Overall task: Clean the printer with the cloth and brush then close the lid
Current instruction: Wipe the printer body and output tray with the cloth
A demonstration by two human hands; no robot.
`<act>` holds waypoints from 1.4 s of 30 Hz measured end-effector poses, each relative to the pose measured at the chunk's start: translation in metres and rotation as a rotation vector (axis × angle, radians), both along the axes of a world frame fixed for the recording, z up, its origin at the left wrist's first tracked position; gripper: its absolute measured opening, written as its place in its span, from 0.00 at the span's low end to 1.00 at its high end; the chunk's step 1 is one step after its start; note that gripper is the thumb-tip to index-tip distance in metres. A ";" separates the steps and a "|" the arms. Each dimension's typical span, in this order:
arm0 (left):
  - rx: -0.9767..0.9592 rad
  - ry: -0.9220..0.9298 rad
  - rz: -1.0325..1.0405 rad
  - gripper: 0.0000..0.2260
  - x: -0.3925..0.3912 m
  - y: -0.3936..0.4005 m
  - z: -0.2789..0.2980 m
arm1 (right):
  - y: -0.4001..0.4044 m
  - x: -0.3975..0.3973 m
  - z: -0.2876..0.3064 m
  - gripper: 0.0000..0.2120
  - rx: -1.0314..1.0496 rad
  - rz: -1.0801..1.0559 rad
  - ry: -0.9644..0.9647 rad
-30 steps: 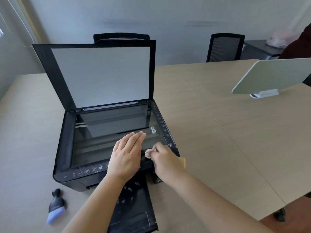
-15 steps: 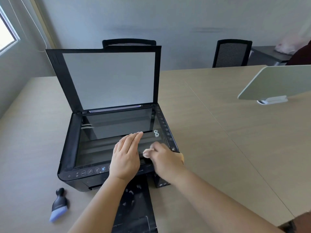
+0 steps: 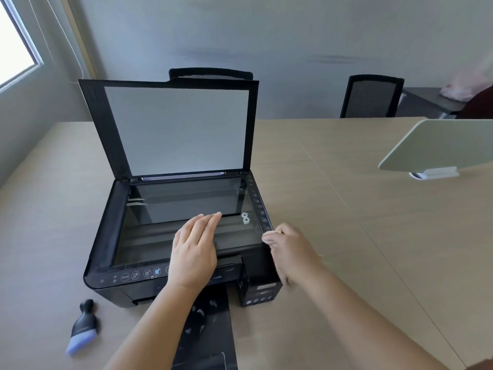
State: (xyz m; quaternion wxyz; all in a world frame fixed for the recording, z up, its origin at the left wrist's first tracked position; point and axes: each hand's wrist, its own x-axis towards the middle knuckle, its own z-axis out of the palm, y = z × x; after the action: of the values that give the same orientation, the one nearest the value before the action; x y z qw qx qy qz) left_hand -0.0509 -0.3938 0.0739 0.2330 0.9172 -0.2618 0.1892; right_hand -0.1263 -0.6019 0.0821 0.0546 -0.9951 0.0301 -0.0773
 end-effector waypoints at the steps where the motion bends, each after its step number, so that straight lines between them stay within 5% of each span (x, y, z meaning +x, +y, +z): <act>1: 0.014 -0.002 -0.002 0.23 -0.002 -0.002 0.002 | -0.008 -0.003 -0.001 0.07 0.036 -0.045 0.013; 4: 0.083 0.001 -0.021 0.20 -0.010 -0.023 0.003 | -0.002 0.001 0.000 0.06 0.278 -0.053 0.028; 8: 0.183 0.059 0.008 0.20 -0.014 -0.062 0.003 | -0.005 0.009 0.006 0.06 0.314 0.058 0.027; 14: 0.203 0.088 0.126 0.22 -0.006 -0.080 -0.008 | -0.028 0.013 0.012 0.08 0.291 0.187 0.037; 27: 0.142 0.161 0.113 0.22 -0.009 -0.078 -0.003 | -0.051 0.203 0.028 0.10 0.211 0.077 0.099; 42: 0.148 0.149 0.086 0.22 -0.008 -0.079 -0.005 | -0.055 0.205 0.020 0.10 0.284 0.053 0.111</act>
State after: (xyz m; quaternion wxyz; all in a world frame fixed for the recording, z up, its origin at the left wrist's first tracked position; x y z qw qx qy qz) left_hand -0.0585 -0.4724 0.0685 0.1753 0.9538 -0.2173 0.1106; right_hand 0.0782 -0.6572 0.1023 0.1952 -0.9805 0.0173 -0.0157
